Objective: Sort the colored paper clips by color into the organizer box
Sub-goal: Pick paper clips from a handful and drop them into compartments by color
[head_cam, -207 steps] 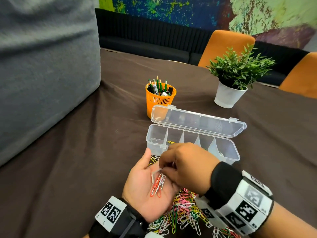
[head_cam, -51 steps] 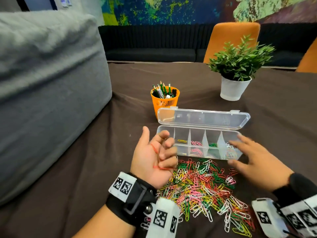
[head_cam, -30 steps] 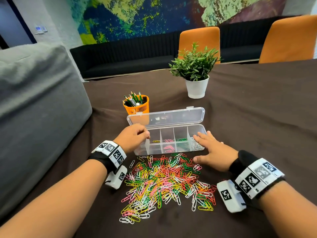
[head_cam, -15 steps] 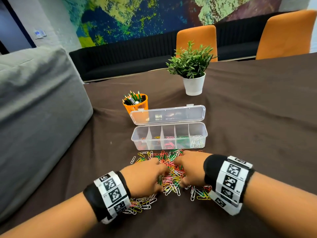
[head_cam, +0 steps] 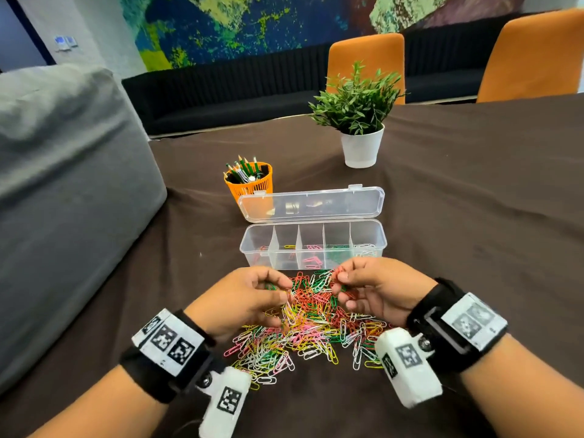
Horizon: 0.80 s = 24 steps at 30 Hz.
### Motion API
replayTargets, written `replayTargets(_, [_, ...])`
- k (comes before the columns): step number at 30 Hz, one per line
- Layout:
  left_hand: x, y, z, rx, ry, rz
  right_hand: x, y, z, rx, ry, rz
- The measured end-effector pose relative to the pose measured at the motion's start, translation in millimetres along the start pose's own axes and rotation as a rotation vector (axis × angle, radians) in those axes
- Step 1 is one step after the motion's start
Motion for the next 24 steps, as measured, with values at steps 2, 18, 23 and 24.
replayTargets(2, [2,4,-6,-0.154,-0.002,0.066,2,-1,2,0.108,0.022,-0.032])
replayTargets(18, [27,18,-24,-0.374,-0.024,0.176,12,-8,8,0.088,-0.096,-0.050])
replayTargets(23, [34,21,-20,-0.500,-0.056,0.132,13,8,17,-0.120,-0.218,0.055])
replayTargets(24, [34,22,-17,-0.548,-0.066,0.123,14,17,20,-0.205,-0.264,0.078])
Point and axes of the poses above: each hand's wrist, its own x-axis towards the middle knuckle, its own z-axis out of the back of the hand, y = z × x, the point moved 5 cm from there along x, towards the middle knuckle, and after that the axes turned 11 degrees about -z, right-handed, at the moved point
